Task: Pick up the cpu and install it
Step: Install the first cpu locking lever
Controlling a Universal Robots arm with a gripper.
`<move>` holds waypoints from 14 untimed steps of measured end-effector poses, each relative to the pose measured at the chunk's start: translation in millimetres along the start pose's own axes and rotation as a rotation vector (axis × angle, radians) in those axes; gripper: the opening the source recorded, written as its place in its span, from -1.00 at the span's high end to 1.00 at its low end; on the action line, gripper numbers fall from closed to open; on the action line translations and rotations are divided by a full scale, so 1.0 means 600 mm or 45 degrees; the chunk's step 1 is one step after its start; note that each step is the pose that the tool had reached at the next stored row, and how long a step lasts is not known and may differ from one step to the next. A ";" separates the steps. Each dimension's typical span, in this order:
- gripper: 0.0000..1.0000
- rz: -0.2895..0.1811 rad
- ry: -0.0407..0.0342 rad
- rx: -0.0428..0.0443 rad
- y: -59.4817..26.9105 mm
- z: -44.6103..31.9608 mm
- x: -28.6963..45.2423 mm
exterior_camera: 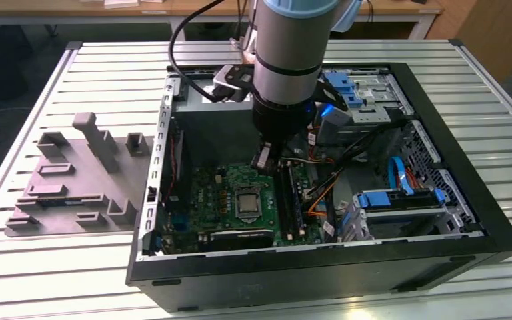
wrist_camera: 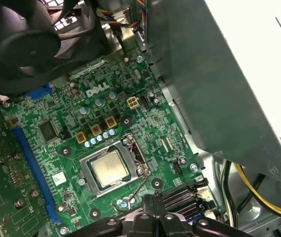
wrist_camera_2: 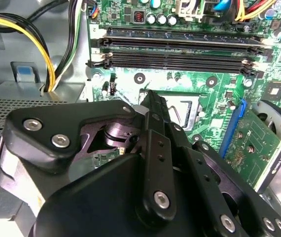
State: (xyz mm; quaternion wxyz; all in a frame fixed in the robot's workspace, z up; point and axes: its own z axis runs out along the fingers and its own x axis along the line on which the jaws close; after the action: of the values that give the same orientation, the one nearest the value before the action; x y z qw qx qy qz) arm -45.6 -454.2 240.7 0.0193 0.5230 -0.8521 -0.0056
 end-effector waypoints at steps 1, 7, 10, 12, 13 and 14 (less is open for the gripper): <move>0.79 0.000 -0.0001 0.000 0.000 0.000 0.000; 0.79 -0.002 0.0001 0.000 -0.008 0.001 0.015; 0.79 -0.039 0.0007 0.001 -0.008 0.002 0.017; 0.79 -0.084 0.0024 0.002 -0.009 0.005 0.017; 0.79 -0.107 0.0030 0.003 -0.009 0.006 0.017; 0.79 -0.130 0.0037 0.004 -0.009 0.008 0.016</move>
State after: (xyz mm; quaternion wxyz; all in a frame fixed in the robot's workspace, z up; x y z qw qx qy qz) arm -45.7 -465.4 236.2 0.0195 0.5659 -0.8242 -0.0045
